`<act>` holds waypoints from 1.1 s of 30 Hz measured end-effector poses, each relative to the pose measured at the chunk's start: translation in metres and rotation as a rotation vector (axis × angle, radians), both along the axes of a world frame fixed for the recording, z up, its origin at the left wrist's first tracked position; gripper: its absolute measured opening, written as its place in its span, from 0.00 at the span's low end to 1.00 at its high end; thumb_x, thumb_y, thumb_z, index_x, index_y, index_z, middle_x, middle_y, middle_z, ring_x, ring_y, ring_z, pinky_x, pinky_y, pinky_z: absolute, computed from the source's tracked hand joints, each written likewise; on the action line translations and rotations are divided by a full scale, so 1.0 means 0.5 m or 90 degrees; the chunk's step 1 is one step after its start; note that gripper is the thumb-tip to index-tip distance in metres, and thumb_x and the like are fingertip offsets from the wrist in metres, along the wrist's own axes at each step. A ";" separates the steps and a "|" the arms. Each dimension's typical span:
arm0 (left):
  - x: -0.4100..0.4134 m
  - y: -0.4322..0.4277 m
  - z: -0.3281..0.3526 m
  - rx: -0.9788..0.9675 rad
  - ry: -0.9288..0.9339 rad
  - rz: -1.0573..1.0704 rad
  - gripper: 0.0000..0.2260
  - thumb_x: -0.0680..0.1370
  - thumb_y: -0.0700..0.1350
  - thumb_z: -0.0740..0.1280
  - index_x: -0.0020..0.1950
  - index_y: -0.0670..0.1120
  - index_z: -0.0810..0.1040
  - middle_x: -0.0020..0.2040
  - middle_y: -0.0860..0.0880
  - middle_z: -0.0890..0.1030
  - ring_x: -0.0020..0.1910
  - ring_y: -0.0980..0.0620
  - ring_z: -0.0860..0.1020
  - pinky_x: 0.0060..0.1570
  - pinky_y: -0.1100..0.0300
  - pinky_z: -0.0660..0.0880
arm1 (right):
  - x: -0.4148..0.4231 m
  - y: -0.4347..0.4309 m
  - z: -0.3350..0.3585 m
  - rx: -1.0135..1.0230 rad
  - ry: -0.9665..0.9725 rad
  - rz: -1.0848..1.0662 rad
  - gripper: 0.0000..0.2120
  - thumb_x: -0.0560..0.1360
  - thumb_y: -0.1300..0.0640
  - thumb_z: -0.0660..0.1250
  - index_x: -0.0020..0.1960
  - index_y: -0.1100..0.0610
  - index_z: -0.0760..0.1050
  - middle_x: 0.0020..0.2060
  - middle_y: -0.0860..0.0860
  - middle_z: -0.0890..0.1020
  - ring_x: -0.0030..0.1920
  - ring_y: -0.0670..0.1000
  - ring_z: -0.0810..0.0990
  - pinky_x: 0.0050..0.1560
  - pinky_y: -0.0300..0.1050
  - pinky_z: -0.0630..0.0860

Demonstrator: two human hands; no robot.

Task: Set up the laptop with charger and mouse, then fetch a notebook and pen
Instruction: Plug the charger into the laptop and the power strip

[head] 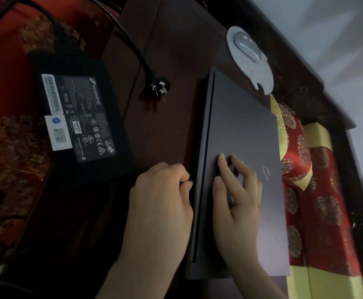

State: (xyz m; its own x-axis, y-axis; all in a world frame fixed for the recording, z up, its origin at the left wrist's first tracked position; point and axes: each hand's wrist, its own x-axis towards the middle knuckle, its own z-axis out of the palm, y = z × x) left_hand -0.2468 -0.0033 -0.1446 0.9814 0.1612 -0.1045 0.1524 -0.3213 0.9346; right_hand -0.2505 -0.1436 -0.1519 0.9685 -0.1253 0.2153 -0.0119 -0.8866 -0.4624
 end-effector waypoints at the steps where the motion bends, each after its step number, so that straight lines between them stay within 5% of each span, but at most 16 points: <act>1: -0.001 -0.004 0.003 0.008 -0.001 0.002 0.02 0.73 0.41 0.71 0.41 0.48 0.81 0.39 0.53 0.80 0.37 0.54 0.79 0.38 0.53 0.79 | 0.000 0.000 0.001 -0.003 -0.001 0.002 0.20 0.77 0.47 0.55 0.68 0.44 0.72 0.66 0.45 0.71 0.66 0.47 0.68 0.60 0.58 0.73; 5: 0.000 -0.012 -0.002 0.036 0.010 0.000 0.02 0.74 0.41 0.69 0.41 0.46 0.80 0.39 0.53 0.78 0.37 0.54 0.78 0.39 0.53 0.78 | 0.002 0.003 -0.003 -0.043 -0.009 0.010 0.20 0.78 0.49 0.55 0.68 0.45 0.72 0.65 0.47 0.73 0.64 0.49 0.69 0.59 0.56 0.73; 10: 0.022 0.018 0.036 0.099 0.089 -0.141 0.02 0.76 0.46 0.66 0.45 0.51 0.78 0.42 0.55 0.78 0.40 0.58 0.77 0.42 0.64 0.75 | -0.001 0.001 -0.001 -0.070 -0.011 0.017 0.22 0.77 0.49 0.55 0.69 0.47 0.72 0.65 0.49 0.73 0.62 0.51 0.70 0.56 0.56 0.74; 15: 0.076 0.069 0.108 0.232 0.134 -0.272 0.08 0.78 0.46 0.62 0.51 0.47 0.80 0.47 0.49 0.82 0.43 0.53 0.80 0.47 0.56 0.79 | 0.000 0.011 0.019 -0.041 0.015 0.002 0.21 0.76 0.50 0.55 0.67 0.47 0.74 0.66 0.50 0.75 0.65 0.54 0.71 0.57 0.59 0.74; 22: 0.155 0.242 0.258 0.340 0.079 -0.162 0.08 0.75 0.44 0.64 0.48 0.50 0.83 0.46 0.49 0.85 0.48 0.49 0.81 0.50 0.52 0.78 | 0.031 0.003 0.093 0.036 0.117 -0.030 0.21 0.72 0.45 0.58 0.58 0.50 0.81 0.55 0.52 0.81 0.54 0.57 0.76 0.49 0.55 0.76; 27: 0.231 0.388 0.255 0.396 0.050 -0.087 0.10 0.74 0.41 0.64 0.51 0.47 0.83 0.49 0.46 0.85 0.50 0.44 0.81 0.51 0.52 0.77 | 0.119 0.071 0.140 0.153 0.123 -0.042 0.07 0.73 0.62 0.69 0.49 0.52 0.81 0.42 0.51 0.78 0.44 0.55 0.79 0.41 0.46 0.75; 30: 0.301 0.462 0.196 0.419 0.069 -0.082 0.11 0.73 0.38 0.65 0.54 0.42 0.81 0.51 0.41 0.84 0.53 0.41 0.80 0.53 0.53 0.75 | 0.195 0.148 0.140 0.154 0.140 -0.026 0.07 0.74 0.56 0.70 0.52 0.54 0.81 0.43 0.49 0.79 0.43 0.51 0.80 0.41 0.41 0.73; 33: 0.371 0.511 0.115 0.443 0.094 -0.141 0.14 0.72 0.40 0.65 0.56 0.40 0.78 0.55 0.39 0.81 0.56 0.40 0.77 0.56 0.53 0.73 | 0.264 0.213 0.123 0.119 0.217 -0.027 0.19 0.74 0.47 0.69 0.61 0.55 0.77 0.50 0.51 0.77 0.51 0.53 0.79 0.46 0.45 0.76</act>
State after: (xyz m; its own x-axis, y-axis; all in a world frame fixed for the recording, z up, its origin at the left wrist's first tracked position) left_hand -0.0615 0.2523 -0.0869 0.9821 0.0391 -0.1842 0.1244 -0.8690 0.4790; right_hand -0.1184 -0.0370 -0.0904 0.9735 -0.1738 -0.1486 -0.2282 -0.7832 -0.5784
